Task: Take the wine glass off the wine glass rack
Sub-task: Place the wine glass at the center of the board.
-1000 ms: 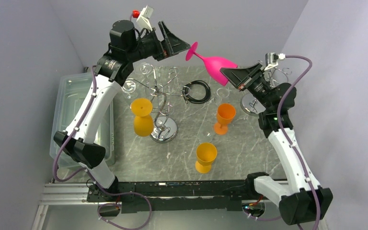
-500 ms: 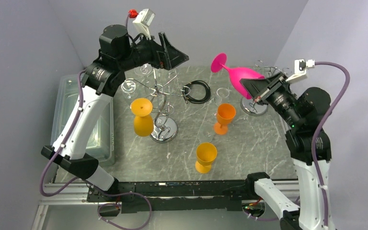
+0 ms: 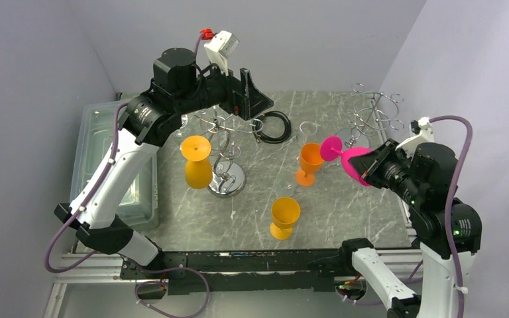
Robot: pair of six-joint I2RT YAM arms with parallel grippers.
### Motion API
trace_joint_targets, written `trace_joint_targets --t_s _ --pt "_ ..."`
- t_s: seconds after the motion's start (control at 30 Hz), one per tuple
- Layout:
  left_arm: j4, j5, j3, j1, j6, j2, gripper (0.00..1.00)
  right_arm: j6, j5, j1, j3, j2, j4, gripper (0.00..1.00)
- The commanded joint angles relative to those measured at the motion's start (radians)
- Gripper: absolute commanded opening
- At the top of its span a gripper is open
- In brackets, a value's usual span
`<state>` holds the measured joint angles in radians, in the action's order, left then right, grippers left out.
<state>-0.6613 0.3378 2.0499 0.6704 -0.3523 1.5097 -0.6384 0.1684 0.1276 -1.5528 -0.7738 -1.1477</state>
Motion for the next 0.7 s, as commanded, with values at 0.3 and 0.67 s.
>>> trace_joint_targets --t_s 0.3,0.67 --pt "-0.078 -0.132 0.018 0.076 0.08 -0.016 1.0 0.085 -0.247 -0.003 0.228 -0.123 -0.162 0.0" --pt "-0.083 -0.24 -0.05 0.104 0.135 -0.083 1.0 0.119 -0.314 -0.003 0.285 -0.374 0.039 0.0"
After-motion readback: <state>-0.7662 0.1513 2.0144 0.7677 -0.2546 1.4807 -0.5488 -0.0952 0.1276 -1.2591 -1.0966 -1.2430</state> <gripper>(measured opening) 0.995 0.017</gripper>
